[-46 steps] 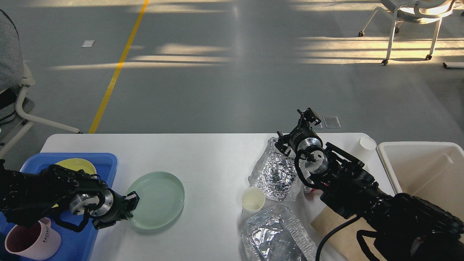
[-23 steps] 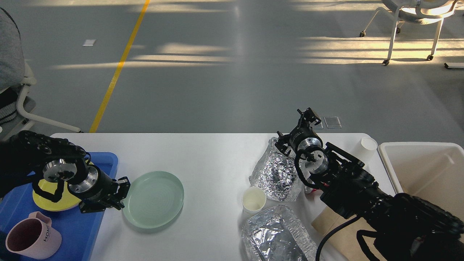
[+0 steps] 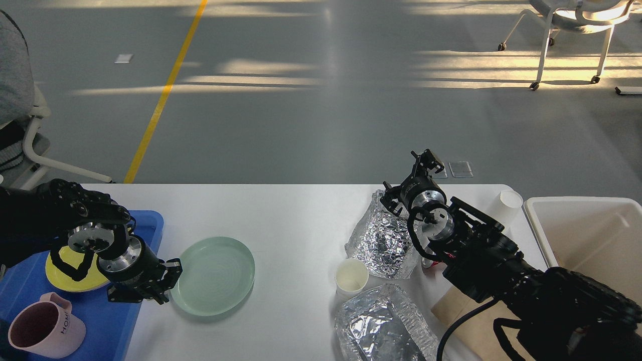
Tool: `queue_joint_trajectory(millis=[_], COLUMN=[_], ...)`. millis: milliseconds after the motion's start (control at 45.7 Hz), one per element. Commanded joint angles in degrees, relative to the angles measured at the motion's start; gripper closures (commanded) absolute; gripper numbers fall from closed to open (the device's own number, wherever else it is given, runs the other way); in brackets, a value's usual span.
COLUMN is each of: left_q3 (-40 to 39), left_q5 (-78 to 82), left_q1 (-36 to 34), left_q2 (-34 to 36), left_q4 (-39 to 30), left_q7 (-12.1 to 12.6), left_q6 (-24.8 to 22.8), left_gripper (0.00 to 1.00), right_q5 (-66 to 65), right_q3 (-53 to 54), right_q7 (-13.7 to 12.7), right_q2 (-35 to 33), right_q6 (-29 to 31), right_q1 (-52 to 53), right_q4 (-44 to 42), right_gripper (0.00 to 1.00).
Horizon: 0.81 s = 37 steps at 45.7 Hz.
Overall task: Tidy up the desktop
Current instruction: 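Grip the pale green plate rim with the left gripper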
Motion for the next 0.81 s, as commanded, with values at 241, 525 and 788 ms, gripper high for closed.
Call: queue_joint_trajectory(millis=[241, 525, 788], left_q3=[0.03, -0.67, -2.52], left_q5=[-0.15, -0.15, -0.15], left_q1=[2.67, 6.98, 8.65], left_q2=[-0.24, -1.21, -2.09], left_q4=[0.08, 0.17, 0.60], left_q7=[-0.09, -3.78, -7.13], left_q6=[7.34, 16.30, 17.89], left_gripper=[0.54, 0.54, 0.57], right_q5=[-0.01, 0.08, -0.01], right_q3=[0.00, 0.00, 0.00], right_q7=[0.00, 0.00, 0.00], right_q2=[0.00, 0.00, 0.00], right_q6=[0.00, 0.00, 0.00], right_q1=[0.05, 0.05, -0.03], right_q4=[0.00, 0.00, 0.00], right_gripper=[0.00, 0.00, 0.00])
